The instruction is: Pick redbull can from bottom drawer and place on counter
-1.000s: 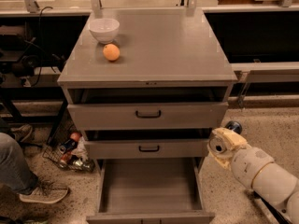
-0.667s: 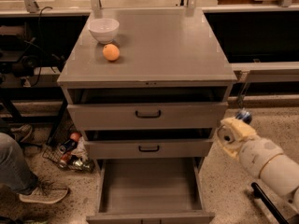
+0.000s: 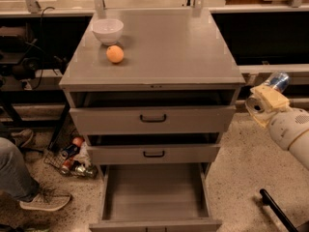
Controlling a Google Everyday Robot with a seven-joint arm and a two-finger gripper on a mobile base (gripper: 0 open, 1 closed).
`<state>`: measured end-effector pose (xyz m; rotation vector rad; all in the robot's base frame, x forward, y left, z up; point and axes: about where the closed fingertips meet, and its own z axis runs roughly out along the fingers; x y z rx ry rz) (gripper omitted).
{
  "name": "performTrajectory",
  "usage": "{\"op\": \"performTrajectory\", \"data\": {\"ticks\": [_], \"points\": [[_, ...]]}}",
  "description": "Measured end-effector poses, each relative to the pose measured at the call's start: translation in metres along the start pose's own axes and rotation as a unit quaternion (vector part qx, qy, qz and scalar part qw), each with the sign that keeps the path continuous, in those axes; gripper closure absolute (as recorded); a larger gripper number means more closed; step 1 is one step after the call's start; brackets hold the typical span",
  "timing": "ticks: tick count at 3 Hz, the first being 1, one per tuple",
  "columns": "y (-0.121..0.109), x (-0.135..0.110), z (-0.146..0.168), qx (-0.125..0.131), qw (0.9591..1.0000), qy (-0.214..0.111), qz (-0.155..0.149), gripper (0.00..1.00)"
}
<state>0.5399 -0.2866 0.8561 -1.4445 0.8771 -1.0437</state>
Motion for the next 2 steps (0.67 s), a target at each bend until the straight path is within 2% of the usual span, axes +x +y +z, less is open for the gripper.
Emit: {"op": "performTrajectory", "data": {"ticks": [2], "points": [[-0.0031,-0.0009,0.0011,0.002,0.9999,-0.005,-0.009,1.0]]}}
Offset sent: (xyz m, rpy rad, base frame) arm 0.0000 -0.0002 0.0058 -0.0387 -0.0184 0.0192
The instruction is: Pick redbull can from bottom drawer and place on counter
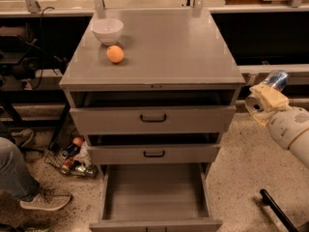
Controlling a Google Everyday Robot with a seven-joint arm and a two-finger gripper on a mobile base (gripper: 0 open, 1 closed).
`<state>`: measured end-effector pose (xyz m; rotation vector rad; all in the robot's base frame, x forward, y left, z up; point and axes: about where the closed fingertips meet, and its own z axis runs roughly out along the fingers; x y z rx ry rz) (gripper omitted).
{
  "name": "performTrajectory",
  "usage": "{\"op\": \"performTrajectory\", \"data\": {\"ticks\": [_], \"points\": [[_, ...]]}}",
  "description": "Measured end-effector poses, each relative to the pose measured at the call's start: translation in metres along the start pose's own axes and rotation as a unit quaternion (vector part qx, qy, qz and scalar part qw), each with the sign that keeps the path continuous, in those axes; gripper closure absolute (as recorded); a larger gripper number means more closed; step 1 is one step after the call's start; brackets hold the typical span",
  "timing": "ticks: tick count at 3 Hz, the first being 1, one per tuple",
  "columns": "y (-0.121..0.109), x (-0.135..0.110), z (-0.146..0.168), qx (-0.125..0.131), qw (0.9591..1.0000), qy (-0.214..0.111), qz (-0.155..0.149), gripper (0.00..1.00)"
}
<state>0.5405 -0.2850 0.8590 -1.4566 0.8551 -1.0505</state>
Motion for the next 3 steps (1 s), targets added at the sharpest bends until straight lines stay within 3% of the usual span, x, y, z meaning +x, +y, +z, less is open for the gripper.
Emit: {"op": "performTrajectory", "data": {"ticks": [1,2,3], "points": [[-0.023,0.01,0.014,0.016,0.9975,-0.026,-0.064,1.0],[-0.056,0.017,0.047,0.038,0.9867,-0.072,-0.141,1.0],[-0.08,0.011,0.098,0.025,0.951,-0.141,-0.274,1.0]]}}
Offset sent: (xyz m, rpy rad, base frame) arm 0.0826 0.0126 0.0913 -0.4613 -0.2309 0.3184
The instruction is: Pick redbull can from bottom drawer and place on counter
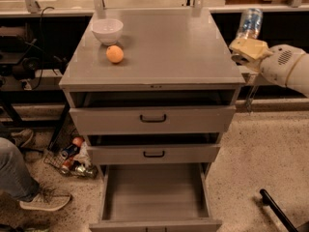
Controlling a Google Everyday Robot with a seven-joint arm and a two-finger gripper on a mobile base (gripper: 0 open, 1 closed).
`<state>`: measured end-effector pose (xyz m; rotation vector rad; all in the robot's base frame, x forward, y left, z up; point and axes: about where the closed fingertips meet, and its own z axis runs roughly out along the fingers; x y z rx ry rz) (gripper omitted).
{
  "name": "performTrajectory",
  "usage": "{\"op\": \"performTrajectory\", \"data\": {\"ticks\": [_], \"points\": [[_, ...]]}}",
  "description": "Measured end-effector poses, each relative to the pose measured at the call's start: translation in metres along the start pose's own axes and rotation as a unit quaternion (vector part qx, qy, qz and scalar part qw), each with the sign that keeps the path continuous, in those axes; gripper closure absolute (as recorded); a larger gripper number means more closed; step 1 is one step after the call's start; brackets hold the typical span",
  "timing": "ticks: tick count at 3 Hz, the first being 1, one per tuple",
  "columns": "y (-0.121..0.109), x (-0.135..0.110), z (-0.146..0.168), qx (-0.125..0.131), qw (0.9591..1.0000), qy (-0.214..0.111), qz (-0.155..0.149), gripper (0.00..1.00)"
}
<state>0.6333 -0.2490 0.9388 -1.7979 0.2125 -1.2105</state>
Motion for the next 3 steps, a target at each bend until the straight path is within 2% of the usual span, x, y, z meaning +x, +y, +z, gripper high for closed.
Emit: {"op": "performTrajectory", "data": {"ticks": [1,2,3], "points": [[-0.003,0.002,0.025,-0.024,0.9953,-0.04,-0.085,1.0],[0.0,-0.005,0.063,-0.066,0.973,-0.097,-0.199,1.0],[0.002,-0.012,0.086,-0.081,0.953,-0.147,-0.252,1.0]]}}
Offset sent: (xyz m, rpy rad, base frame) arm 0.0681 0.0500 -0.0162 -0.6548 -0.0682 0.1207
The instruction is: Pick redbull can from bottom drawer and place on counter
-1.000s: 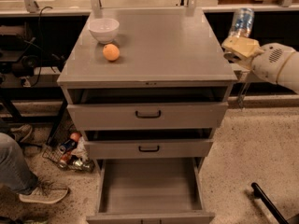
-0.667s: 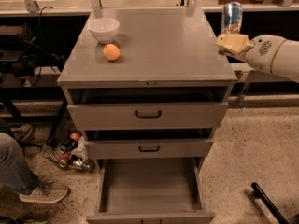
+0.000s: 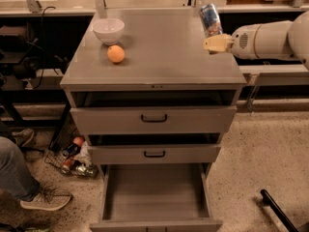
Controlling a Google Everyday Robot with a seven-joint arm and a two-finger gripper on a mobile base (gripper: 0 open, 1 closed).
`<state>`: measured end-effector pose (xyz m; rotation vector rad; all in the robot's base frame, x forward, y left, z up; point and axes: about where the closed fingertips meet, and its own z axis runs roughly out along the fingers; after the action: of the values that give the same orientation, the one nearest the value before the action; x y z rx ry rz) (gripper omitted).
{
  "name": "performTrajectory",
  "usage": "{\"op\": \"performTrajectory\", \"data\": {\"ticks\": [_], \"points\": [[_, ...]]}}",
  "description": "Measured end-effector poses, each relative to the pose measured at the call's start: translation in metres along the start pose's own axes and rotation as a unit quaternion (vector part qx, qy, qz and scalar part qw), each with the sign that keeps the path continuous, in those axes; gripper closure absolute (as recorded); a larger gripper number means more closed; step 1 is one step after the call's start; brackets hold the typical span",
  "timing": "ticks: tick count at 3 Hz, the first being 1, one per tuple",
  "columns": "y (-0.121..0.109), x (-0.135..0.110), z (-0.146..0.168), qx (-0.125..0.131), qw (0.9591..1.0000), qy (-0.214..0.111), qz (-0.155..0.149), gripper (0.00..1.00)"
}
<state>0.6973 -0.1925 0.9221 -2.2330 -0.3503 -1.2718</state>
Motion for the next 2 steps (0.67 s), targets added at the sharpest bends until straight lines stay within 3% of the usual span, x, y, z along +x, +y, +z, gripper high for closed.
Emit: {"op": "performTrajectory", "data": {"ticks": [1,2], "points": [[-0.0013,-0.0051,0.0244,-0.016,0.9965,-0.054,-0.062,1.0],[-0.0038,-0.0087,0.0332,-0.016,0.9946,-0.069,-0.075,1.0]]}}
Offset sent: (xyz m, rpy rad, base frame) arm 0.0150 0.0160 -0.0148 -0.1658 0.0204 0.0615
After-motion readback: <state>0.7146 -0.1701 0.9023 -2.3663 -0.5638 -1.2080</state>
